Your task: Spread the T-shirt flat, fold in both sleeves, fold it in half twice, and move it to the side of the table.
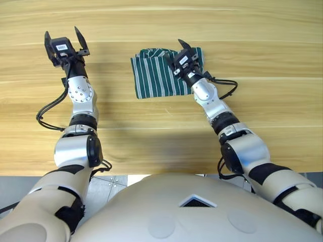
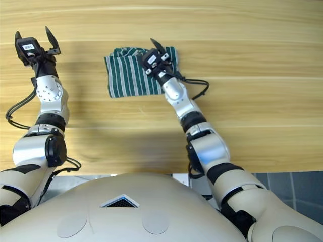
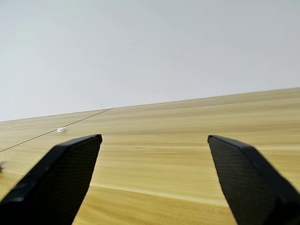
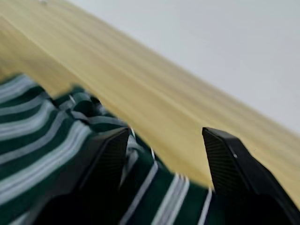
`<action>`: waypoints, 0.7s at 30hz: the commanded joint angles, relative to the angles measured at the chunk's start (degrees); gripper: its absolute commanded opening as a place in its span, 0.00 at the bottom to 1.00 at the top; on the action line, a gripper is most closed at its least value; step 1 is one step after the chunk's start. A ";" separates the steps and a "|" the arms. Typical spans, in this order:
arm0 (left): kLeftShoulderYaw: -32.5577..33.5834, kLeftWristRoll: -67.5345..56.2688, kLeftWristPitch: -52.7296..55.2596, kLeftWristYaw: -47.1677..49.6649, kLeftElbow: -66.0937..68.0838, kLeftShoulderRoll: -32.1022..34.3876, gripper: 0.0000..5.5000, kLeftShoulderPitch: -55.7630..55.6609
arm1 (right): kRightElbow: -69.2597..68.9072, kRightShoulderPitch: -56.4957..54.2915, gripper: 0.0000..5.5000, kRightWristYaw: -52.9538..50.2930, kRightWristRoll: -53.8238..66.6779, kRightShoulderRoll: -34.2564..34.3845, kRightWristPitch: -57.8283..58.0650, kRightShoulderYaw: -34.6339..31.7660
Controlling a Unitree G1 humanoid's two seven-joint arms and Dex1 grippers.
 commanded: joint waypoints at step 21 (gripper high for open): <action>2.10 -0.57 -0.64 2.97 -0.57 -0.30 0.76 3.45 | 18.84 -5.41 0.52 -34.63 19.26 -23.84 30.26 -33.14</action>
